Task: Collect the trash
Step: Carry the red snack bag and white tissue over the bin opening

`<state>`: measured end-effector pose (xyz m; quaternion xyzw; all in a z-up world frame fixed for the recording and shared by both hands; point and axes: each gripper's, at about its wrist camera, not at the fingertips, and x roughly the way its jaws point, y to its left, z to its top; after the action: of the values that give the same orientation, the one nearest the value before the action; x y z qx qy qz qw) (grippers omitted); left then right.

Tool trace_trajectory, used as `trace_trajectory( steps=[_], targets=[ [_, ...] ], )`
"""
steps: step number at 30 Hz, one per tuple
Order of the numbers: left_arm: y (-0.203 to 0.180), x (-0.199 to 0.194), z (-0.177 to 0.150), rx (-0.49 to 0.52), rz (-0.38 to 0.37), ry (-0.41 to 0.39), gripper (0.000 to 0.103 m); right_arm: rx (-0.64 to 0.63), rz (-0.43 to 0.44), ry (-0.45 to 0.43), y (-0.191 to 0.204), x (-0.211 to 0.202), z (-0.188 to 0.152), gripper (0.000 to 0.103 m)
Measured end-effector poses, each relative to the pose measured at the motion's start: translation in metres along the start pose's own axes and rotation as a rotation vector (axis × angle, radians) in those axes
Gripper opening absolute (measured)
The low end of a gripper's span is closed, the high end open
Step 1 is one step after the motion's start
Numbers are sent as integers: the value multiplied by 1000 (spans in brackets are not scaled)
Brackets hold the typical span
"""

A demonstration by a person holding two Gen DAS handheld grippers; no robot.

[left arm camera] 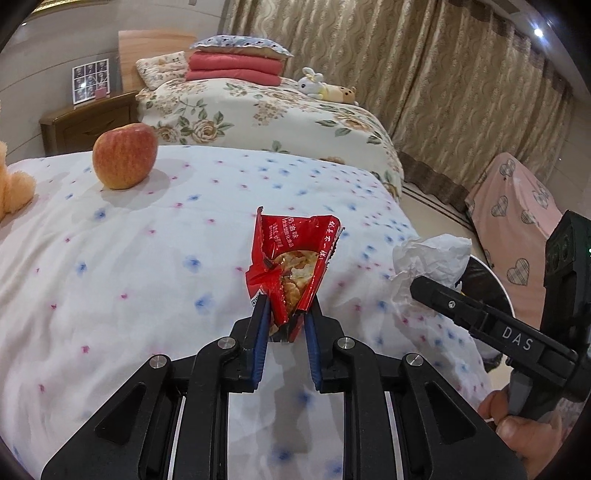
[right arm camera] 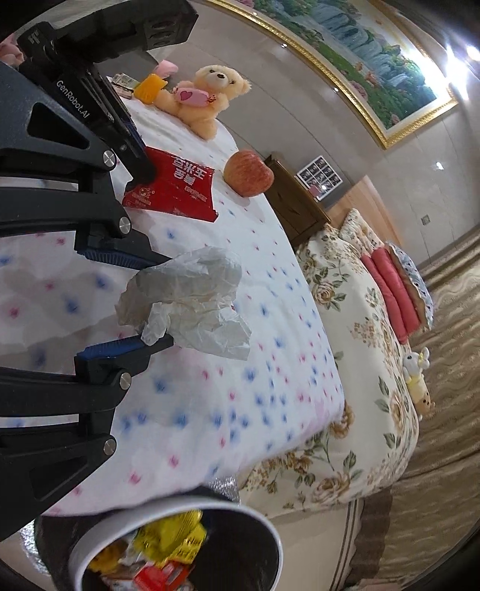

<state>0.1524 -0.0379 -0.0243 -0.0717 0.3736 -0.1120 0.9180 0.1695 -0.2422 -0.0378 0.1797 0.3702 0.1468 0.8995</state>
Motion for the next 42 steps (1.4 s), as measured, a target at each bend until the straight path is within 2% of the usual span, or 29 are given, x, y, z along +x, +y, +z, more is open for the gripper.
trace_trajectory(
  steps=[42],
  targets=[
    [-113, -5, -18, 169, -164, 34, 17, 114, -123, -89, -78, -84, -26, 35]
  ],
)
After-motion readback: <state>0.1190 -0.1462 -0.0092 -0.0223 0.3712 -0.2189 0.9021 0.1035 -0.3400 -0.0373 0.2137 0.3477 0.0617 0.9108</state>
